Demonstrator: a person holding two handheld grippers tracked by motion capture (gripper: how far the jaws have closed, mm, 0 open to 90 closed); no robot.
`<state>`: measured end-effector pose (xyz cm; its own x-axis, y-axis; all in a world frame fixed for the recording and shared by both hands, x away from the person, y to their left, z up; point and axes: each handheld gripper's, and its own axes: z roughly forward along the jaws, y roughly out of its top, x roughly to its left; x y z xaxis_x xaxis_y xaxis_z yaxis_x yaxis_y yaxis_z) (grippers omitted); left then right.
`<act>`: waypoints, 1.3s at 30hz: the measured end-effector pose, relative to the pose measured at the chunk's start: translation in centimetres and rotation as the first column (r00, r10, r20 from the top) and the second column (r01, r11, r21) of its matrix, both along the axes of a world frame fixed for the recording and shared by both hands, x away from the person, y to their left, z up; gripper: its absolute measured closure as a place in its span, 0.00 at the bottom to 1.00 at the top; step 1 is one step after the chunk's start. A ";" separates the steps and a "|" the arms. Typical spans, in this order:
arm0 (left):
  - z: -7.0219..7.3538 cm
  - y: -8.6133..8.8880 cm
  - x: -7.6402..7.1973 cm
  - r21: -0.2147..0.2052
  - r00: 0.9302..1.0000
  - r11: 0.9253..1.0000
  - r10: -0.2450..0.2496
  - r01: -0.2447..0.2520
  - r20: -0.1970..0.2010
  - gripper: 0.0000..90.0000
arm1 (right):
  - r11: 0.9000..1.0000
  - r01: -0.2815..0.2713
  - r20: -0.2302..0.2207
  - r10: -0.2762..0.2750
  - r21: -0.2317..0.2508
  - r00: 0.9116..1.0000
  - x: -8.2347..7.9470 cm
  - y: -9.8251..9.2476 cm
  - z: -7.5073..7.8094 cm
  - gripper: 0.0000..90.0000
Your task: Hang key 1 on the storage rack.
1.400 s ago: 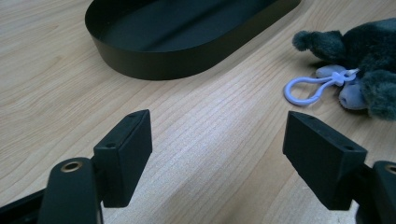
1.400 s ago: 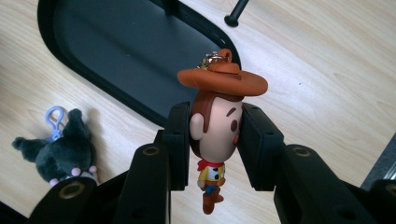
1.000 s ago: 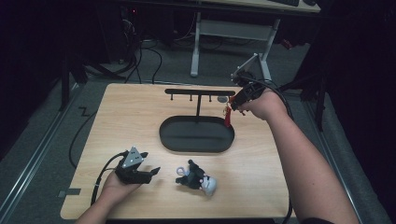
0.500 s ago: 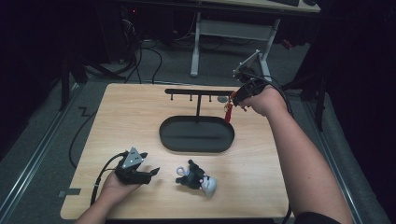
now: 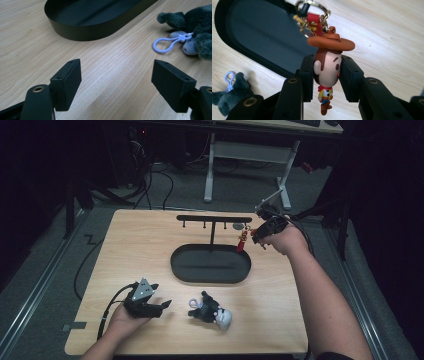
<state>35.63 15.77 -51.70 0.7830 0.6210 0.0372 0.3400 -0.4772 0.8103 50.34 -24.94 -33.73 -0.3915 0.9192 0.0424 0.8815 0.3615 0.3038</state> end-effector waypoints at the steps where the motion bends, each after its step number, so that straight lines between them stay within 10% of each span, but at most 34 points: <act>1: 0.0 0.0 0.0 0.001 1.000 1.000 -0.001 0.001 0.000 0.27 | 1.000 0.001 0.000 -0.001 0.003 1.000 0.0 0.0 -0.3 0.73; 14: 0.0 0.0 0.0 0.003 1.000 1.000 -0.004 0.004 -0.006 0.27 | 0.997 0.024 0.017 -0.025 0.068 1.000 0.1 -0.3 -4.1 0.73; 19: -0.1 -0.1 0.0 0.003 1.000 1.000 -0.006 0.006 -0.010 0.27 | 0.995 0.035 0.033 -0.038 0.091 0.999 -0.2 -0.6 -5.1 0.55; 26: -0.2 -0.2 0.1 -0.003 1.000 1.000 -0.010 0.010 -0.020 0.27 | 0.989 0.076 0.117 -0.091 0.128 0.989 -3.5 -2.4 -7.1 0.51; 33: -0.3 -0.4 0.1 -0.028 0.998 0.999 -0.020 0.019 -0.051 0.29 | 0.981 0.044 0.287 -0.098 0.188 0.953 -9.4 -3.9 -10.7 0.48; 39: -0.3 -0.7 0.0 -0.052 0.996 0.998 -0.034 0.030 -0.082 0.30 | 0.982 -0.004 0.439 -0.081 0.189 0.895 -14.6 -4.6 -14.0 0.45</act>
<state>35.60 15.03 -51.99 0.8017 0.5947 -0.0596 0.3920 -0.4480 0.8035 35.72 -29.54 -47.71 -0.3726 0.9272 0.0394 0.6520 0.2313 0.7221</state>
